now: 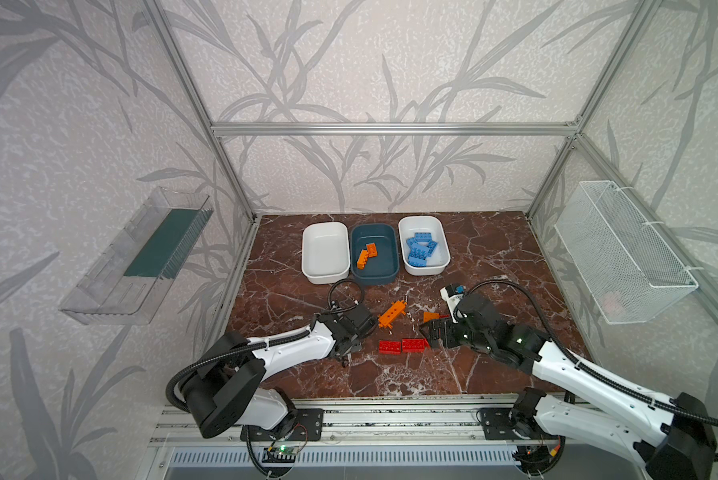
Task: Sort the legos into containers by color
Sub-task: 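Lift the orange 2x2 brick with the left gripper into the teal tub and release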
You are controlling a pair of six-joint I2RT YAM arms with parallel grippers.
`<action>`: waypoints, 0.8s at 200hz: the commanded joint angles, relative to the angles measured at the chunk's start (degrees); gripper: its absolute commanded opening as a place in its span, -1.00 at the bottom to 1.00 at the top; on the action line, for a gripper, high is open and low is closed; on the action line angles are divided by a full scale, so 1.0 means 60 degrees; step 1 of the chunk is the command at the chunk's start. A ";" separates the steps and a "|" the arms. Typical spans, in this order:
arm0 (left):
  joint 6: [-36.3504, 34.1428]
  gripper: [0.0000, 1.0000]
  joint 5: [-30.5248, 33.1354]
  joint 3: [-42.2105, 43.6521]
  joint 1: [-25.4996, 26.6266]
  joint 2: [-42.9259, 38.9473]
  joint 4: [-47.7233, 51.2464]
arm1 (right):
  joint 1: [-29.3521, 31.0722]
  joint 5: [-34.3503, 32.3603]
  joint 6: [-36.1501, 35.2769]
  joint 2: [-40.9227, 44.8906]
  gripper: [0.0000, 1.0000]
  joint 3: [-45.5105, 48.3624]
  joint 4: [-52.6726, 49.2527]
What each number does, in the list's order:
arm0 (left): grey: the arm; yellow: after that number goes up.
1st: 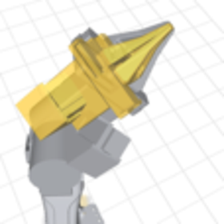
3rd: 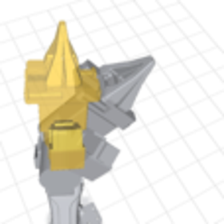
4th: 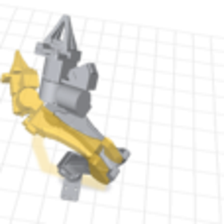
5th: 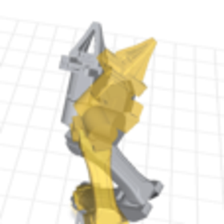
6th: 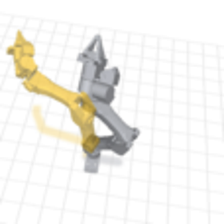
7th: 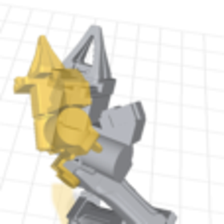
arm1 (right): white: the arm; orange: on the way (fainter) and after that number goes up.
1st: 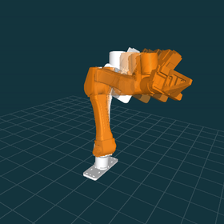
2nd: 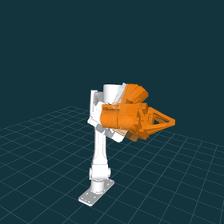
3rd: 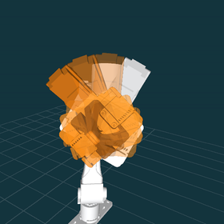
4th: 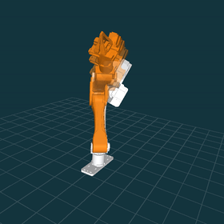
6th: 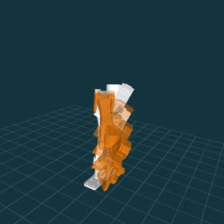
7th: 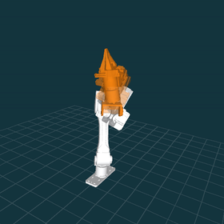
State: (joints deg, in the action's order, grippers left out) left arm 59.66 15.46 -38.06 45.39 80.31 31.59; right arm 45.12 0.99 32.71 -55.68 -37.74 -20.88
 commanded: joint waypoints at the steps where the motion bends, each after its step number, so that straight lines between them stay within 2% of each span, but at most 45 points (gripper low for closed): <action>1: 0.0216 0.32 0.0213 0.0001 0.0024 -0.0236 0.0402 | 0.0053 -0.0107 -0.0134 0.0066 0.98 0.0036 0.0015; 49: 0.0209 0.30 0.0154 0.0135 0.0024 0.0057 0.0159 | 0.0053 -0.0177 -0.0149 0.0270 0.98 0.0065 -0.0123; 70: 0.0201 0.15 0.0092 0.0135 0.0029 0.0127 0.0038 | 0.0054 -0.0191 -0.0160 0.0315 0.98 0.0071 -0.0180; 92: 0.0143 -0.20 0.0116 0.0026 0.0025 0.0177 0.0105 | 0.0053 -0.0224 -0.0163 0.0359 0.98 0.0065 -0.0214; 105: 0.0034 -0.33 0.0197 -0.0166 0.0026 0.0208 0.0279 | 0.0053 -0.0260 -0.0177 0.0374 0.98 0.0072 -0.0223; 160: -0.1283 -0.40 0.0787 -0.2632 -0.0338 0.0898 0.1183 | 0.0027 -0.0429 -0.0280 0.0221 0.98 0.0155 -0.0048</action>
State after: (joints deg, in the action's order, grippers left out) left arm 56.62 16.67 -46.61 44.77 83.57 36.07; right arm 45.12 -0.23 31.92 -54.28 -37.63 -21.28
